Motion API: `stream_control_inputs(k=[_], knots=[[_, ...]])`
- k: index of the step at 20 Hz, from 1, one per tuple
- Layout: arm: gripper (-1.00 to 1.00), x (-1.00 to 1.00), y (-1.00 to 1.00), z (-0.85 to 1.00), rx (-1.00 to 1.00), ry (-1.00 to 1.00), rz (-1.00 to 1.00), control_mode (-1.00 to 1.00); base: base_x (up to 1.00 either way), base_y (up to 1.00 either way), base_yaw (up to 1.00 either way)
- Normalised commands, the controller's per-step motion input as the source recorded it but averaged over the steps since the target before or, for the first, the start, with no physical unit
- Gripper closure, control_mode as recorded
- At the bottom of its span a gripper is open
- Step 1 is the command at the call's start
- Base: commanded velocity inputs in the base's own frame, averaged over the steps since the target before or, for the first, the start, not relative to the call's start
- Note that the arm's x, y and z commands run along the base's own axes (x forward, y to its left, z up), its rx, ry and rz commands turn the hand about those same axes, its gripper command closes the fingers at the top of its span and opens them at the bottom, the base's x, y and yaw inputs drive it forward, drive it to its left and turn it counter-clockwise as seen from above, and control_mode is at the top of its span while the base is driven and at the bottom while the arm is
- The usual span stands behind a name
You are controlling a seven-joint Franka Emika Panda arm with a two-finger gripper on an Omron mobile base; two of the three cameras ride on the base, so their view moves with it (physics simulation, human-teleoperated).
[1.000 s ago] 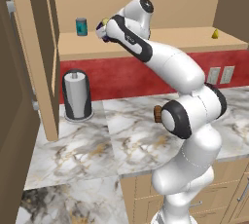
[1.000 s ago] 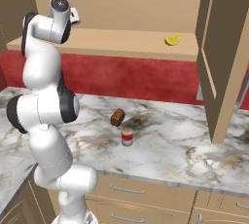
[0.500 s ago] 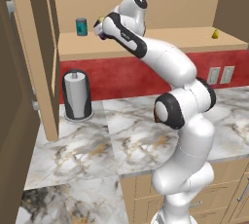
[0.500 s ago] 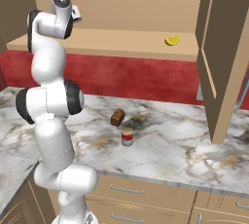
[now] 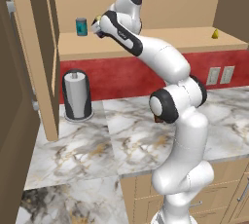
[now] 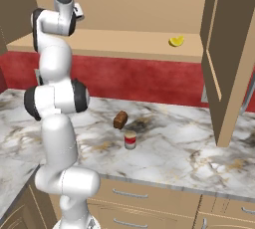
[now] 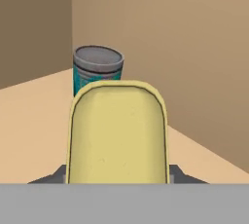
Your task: Pick the cans from the counter and place them in their designated side in the cabinet.
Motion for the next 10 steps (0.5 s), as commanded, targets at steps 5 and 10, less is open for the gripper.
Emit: stream_control_inputs(k=[5,10], knots=[[1.00,0.24,0.06,-0.21,-0.04,0.00,0.01,-1.00,0.00,0.00,0.00],[1.00,0.20,0.06,-0.25,-0.04,0.00,0.01,-1.00,0.00,0.00,0.00]])
